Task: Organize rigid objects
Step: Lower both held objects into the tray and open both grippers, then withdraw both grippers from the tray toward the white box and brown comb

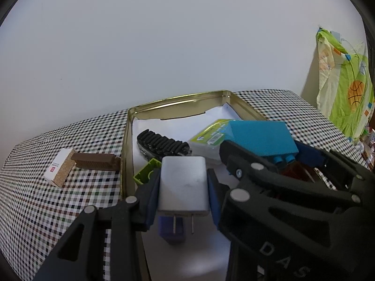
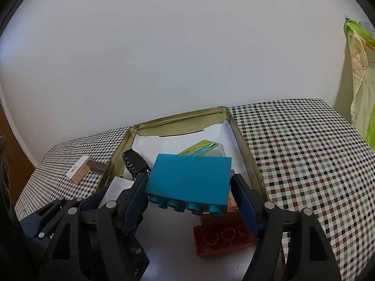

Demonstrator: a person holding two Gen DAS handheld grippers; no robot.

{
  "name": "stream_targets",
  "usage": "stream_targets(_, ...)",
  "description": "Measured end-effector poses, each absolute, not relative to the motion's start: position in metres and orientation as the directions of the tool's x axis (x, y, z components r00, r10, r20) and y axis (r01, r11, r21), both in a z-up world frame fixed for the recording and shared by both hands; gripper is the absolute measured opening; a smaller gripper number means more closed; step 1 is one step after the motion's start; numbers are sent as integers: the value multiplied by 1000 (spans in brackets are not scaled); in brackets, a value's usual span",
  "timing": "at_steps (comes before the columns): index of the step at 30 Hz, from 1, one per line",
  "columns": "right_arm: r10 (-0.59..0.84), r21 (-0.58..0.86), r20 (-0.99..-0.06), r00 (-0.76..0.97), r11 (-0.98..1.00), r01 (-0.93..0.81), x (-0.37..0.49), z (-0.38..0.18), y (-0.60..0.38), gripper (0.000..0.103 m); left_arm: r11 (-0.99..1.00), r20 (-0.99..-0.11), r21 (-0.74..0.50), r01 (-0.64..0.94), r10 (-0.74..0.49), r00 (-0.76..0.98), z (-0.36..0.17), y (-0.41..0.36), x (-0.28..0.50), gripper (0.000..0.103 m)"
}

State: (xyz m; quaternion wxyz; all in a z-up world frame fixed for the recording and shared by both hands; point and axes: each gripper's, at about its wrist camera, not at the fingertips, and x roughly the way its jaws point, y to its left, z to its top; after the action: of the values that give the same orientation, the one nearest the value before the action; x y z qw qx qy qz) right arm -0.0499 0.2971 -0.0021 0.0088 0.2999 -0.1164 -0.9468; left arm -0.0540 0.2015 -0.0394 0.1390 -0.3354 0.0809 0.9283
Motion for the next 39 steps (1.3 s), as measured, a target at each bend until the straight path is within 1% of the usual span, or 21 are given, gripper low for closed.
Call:
stream_targets(3,-113,264,-552,-826,-963,-45,-49,-2,302,76,-945,-648,59,-322,209,-732,-40,202,-54,37)
stream_targets(4,-127,287,-546,-828,-957,-42,-48,-3,305,79,-943,-649,65,-327,209,-731,-40,203,-54,37)
stream_targets(5,-146,315,-539,-830,-948,-38,-47,-4,308,81,-941,-654,66,-331,209,-727,-40,203,-54,38)
stream_targets(6,-164,340,-529,-833,-940,-31,-46,-4,311,83,-940,-656,57,-335,218,-723,-39,203,-54,42)
stream_targets(7,-175,358,-520,-836,-933,-27,-46,-4,313,83,-939,-659,47,-341,227,-717,-39,202,-54,54)
stream_targets(8,-178,373,-512,-840,-927,-31,-44,-5,316,83,-939,-661,34,-342,235,-713,-37,201,-54,70)
stream_targets(9,-173,382,-504,-846,-923,-39,-43,-4,319,83,-941,-657,11,-338,248,-712,-35,198,-54,77)
stream_targets(10,-165,390,-493,-854,-920,-48,-41,-4,322,83,-942,-646,-22,-335,269,-714,-33,194,-54,90)
stream_targets(11,-157,398,-483,-861,-916,-56,-39,-3,325,83,-941,-637,-51,-334,289,-715,-31,191,-54,98)
stream_targets(15,-89,437,-431,-898,-891,-121,-25,-1,344,83,-939,-622,-90,-331,313,-717,-29,185,-54,99)
stream_targets(17,-62,456,-412,-909,-877,-148,-19,0,353,83,-943,-602,-74,-324,302,-739,-26,183,-50,99)
stream_targets(20,-18,466,-390,-920,-866,-180,-12,0,360,83,-952,-542,-41,-302,275,-794,-18,177,-43,99)
stream_targets(24,46,411,-395,-918,-884,-221,-9,0,357,83,-960,-460,-40,-278,265,-848,-11,159,-37,99)
stream_targets(27,97,355,-387,-917,-902,-245,-8,3,347,83,-973,-414,6,-231,208,-886,-9,147,-34,99)
stream_targets(29,136,326,-368,-920,-908,-265,-3,5,341,83,-978,-410,28,-206,177,-895,-10,139,-35,99)
stream_targets(32,194,304,-336,-922,-904,-301,8,10,333,83,-984,-435,11,-178,156,-887,-13,123,-40,99)
stream_targets(37,229,267,-305,-924,-911,-314,18,10,317,83,-990,-432,35,-134,106,-895,-17,101,-45,99)
stream_targets(39,247,238,-279,-928,-918,-316,24,13,307,83,-992,-436,36,-123,95,-895,-18,92,-49,99)
